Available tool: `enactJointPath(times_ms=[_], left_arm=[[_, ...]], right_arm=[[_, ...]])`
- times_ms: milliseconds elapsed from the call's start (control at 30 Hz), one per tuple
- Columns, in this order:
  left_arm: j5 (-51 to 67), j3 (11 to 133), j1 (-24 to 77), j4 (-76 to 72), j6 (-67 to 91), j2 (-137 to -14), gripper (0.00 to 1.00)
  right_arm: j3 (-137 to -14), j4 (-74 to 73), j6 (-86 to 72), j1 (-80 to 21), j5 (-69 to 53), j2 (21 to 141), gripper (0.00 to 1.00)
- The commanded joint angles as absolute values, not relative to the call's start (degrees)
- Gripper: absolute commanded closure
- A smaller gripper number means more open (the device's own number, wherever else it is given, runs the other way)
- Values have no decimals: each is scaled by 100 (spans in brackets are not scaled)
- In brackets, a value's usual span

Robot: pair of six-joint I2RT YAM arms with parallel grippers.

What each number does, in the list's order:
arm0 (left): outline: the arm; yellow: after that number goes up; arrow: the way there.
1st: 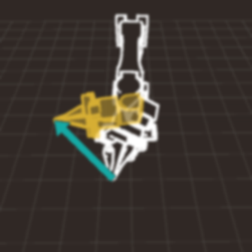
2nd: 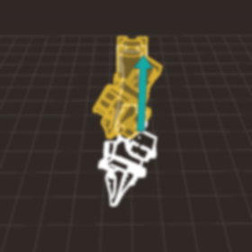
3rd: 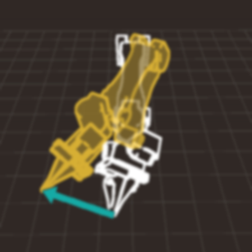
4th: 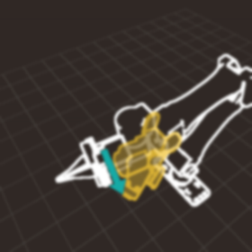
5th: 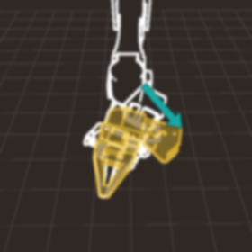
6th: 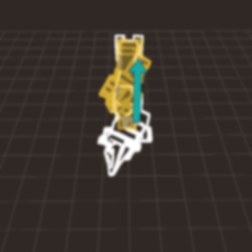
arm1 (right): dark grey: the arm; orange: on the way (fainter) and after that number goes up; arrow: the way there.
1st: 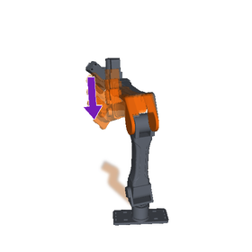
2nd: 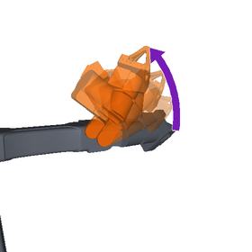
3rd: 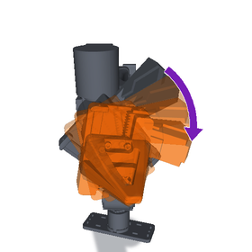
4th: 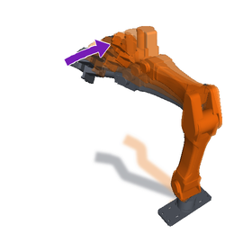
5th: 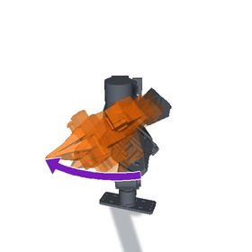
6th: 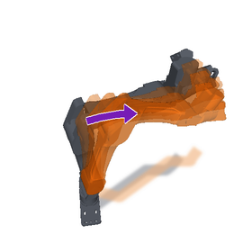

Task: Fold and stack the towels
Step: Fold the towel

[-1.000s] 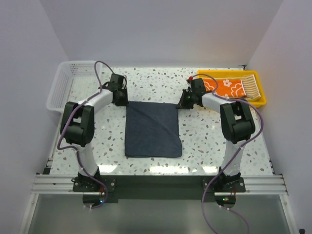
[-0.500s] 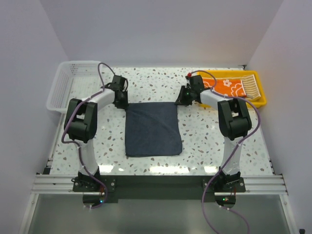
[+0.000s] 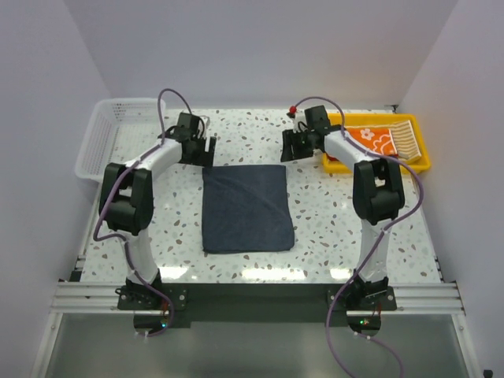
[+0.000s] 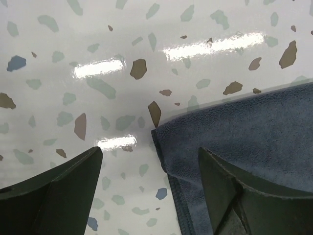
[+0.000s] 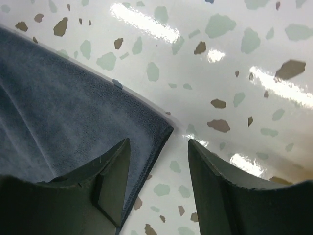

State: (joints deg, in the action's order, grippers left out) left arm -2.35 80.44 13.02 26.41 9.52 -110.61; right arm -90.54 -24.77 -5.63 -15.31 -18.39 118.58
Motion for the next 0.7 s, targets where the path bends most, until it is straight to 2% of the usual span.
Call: enactJointPath(times_ms=[0, 233, 667], left_arm=[[148, 8349, 1204, 2531, -138, -11029, 15], [1281, 8402, 1108, 2461, -1273, -11364, 17], [1767, 8938, 1037, 2909, -1951, -12023, 29]], right_arm=[[-9500, -3093, 718, -1503, -2329, 12102, 46], [-10133, -3716, 1625, -1503, -2707, 12524, 49], [-11267, -4719, 2478, -1538, -2953, 13333, 55]])
